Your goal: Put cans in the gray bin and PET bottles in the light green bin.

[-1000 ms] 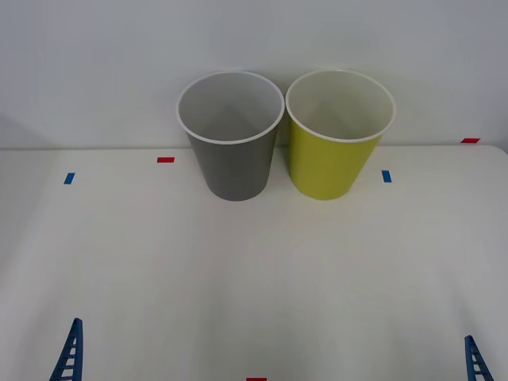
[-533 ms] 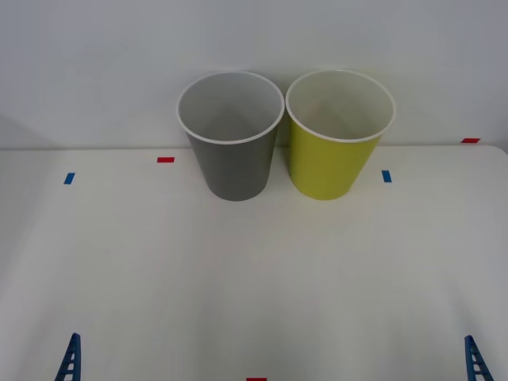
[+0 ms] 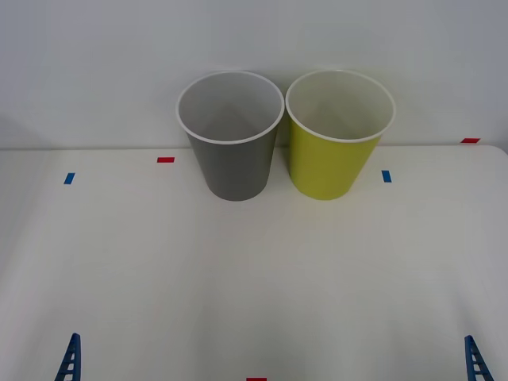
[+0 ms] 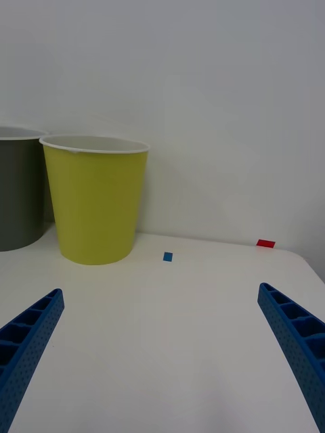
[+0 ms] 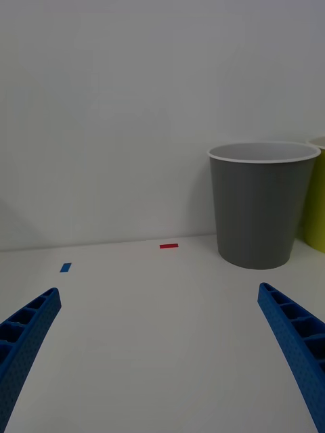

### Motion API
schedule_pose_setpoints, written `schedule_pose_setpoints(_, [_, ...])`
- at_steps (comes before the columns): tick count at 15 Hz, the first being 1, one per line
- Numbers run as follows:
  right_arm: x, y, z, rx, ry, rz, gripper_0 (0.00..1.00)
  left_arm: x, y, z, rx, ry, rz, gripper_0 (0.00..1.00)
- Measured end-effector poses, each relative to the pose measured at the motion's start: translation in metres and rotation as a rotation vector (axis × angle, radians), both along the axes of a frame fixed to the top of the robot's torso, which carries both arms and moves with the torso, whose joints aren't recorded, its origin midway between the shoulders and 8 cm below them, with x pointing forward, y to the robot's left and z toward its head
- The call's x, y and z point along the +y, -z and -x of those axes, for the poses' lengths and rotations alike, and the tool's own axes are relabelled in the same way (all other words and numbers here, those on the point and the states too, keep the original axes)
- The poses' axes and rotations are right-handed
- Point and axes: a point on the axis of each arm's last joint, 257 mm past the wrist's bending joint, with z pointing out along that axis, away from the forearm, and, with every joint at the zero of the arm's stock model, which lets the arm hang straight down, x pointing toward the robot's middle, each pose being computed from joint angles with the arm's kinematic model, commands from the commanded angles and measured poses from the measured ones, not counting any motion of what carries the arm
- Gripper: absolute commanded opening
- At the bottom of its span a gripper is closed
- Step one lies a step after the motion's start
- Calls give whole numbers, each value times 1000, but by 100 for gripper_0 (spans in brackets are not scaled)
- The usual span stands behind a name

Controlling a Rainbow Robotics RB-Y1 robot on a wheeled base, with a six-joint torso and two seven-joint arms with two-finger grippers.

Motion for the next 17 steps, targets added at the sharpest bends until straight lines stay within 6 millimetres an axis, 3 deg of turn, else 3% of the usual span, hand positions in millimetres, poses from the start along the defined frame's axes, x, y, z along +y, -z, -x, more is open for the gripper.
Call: schedule_pose_setpoints(17, [0, 0, 0, 0, 0, 0, 100, 0, 0, 0, 0, 0, 0, 100])
